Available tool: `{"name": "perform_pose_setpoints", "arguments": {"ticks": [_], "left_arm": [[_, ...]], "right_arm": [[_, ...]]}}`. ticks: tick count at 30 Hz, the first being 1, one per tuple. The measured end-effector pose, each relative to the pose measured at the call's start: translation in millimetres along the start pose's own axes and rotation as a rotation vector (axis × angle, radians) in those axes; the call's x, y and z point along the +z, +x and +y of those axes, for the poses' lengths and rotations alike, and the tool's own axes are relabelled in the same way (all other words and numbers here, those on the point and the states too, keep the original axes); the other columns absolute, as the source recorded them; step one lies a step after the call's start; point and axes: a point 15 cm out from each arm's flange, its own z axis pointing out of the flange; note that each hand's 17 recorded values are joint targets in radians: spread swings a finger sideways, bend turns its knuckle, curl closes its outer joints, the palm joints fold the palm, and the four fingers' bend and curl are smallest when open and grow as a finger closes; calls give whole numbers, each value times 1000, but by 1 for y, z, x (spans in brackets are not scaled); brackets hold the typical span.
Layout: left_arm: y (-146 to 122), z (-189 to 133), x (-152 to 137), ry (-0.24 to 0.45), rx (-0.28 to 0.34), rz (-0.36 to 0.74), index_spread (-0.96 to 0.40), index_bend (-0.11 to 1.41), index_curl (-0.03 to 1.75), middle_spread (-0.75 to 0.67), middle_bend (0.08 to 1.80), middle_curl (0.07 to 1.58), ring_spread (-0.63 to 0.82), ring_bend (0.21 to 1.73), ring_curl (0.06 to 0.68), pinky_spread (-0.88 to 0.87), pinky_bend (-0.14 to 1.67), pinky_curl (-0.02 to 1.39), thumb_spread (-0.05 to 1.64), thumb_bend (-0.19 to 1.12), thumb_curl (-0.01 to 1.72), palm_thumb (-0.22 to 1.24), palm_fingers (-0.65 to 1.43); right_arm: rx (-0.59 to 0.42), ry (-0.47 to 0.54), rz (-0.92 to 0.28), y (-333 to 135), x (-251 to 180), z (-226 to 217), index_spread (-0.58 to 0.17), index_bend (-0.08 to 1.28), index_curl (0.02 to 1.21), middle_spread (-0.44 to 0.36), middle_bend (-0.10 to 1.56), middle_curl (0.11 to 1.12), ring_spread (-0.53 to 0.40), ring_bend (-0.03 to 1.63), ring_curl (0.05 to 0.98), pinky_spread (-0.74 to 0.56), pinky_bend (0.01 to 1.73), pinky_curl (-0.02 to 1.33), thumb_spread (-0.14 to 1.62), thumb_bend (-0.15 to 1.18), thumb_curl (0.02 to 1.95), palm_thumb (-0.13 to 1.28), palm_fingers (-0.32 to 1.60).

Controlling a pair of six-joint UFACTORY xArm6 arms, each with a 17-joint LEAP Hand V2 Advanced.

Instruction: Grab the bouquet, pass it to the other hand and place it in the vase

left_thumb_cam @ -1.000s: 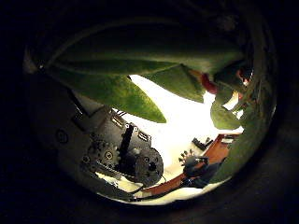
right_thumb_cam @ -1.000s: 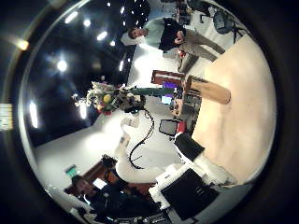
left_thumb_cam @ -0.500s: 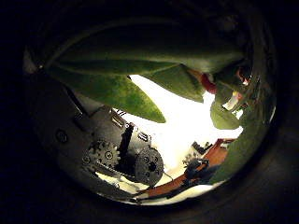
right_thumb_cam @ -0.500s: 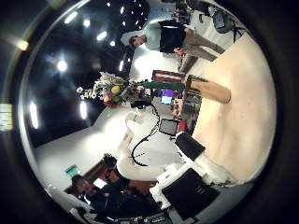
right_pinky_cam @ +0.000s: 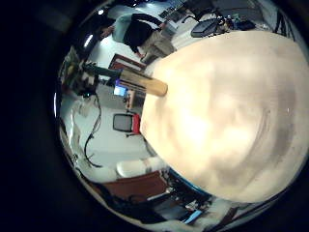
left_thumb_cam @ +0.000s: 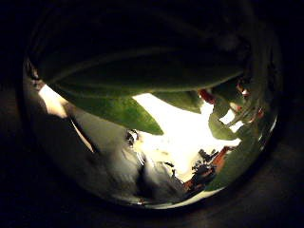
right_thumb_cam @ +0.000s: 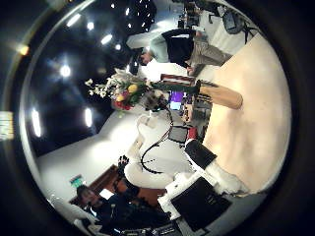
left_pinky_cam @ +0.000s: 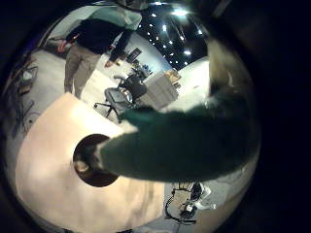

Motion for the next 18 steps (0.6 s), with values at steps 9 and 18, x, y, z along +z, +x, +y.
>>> {"name": "perform_pose_setpoints", "arguments": {"ticks": [9,18], "left_arm": [[-65,18,-42,27,-73,-71,91,18,680,521,164,449,532,647,236,559,425,346,765,-51,421,241,-288],[-112,55,-81,-5,-157,-160,173,98,268,621,150,258,674,498,184,705,333,287,735,-43,354,200,-200]], "right_arm": [[-5,-10,-7,-1,2,2,-337,180,305,74,170,250,174,301,267,327,347,325,947,-27,443,752,16],[-12,-24,-14,-3,7,1,-321,185,319,86,167,245,173,305,268,329,346,326,953,-27,444,754,33]]}}
